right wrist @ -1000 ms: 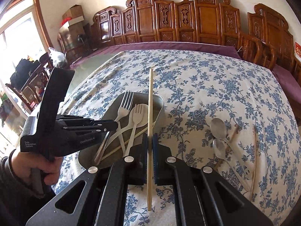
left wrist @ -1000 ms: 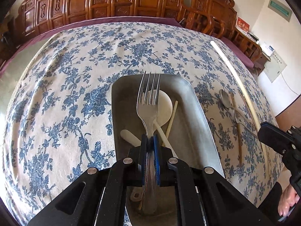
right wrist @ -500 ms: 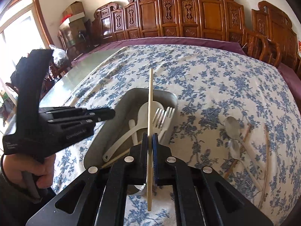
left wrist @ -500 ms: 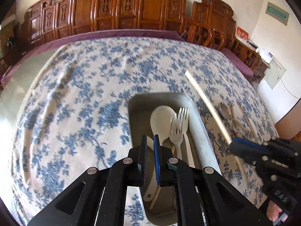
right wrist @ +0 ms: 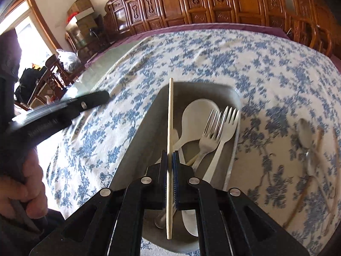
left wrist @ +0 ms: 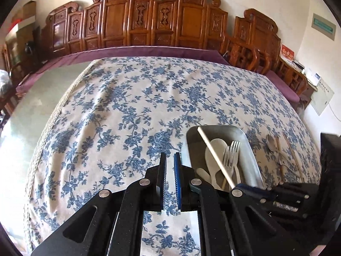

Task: Organize utensils
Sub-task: 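Lower the wooden chopstick into the grey tray and open the right tool, then grasp a metal spoon from the cloth with the right tool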

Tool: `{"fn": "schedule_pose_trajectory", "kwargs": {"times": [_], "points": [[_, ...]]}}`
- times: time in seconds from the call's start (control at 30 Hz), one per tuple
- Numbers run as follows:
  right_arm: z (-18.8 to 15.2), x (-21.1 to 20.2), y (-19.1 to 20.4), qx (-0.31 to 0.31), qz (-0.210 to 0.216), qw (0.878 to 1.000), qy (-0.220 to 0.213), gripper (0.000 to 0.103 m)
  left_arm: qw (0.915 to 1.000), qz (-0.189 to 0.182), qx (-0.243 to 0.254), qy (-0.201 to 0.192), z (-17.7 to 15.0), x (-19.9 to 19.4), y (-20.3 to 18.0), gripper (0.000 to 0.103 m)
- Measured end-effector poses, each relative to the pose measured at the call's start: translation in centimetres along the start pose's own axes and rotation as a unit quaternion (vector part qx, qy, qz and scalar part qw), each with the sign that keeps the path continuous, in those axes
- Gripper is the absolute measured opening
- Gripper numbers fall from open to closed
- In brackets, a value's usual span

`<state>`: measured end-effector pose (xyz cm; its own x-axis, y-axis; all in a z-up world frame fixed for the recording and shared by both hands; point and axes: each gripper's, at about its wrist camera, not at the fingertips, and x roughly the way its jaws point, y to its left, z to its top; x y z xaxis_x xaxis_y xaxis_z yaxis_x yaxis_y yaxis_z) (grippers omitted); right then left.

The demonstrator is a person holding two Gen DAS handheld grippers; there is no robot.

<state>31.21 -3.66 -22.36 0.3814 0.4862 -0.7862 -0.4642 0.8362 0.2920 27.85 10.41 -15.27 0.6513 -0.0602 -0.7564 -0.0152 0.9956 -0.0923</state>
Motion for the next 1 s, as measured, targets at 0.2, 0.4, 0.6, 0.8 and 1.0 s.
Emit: {"fn": "schedule_pose_trajectory", "kwargs": {"times": [0.2, 0.4, 0.6, 0.8, 1.0], "points": [[-0.4, 0.0, -0.4, -0.009, 0.006, 1.0, -0.008, 0.008, 1.0, -0.002, 0.0, -0.003, 0.1, 0.0, -0.1, 0.006], [-1.2, -4.7, -2.7, -0.036, -0.007, 0.998, -0.044, 0.008, 0.9998, -0.019, 0.008, -0.008, 0.0, -0.5, -1.3, 0.006], [-2.3, -8.7, -8.1, -0.059, -0.074, 0.994, -0.05, 0.008, 0.999, -0.036, 0.019, -0.016, -0.2, -1.0, -3.1, 0.032], [-3.7, -8.7, -14.4, -0.064, -0.126, 0.99, -0.02, 0.02, 0.9981, -0.052, 0.026, -0.022, -0.4, -1.3, -4.9, 0.048], [-4.3, -6.3, -17.6, -0.073, -0.139, 0.987, 0.025, 0.02, 0.9971, -0.058, 0.046, -0.017, -0.9, -0.8, -7.0, 0.049]]}}
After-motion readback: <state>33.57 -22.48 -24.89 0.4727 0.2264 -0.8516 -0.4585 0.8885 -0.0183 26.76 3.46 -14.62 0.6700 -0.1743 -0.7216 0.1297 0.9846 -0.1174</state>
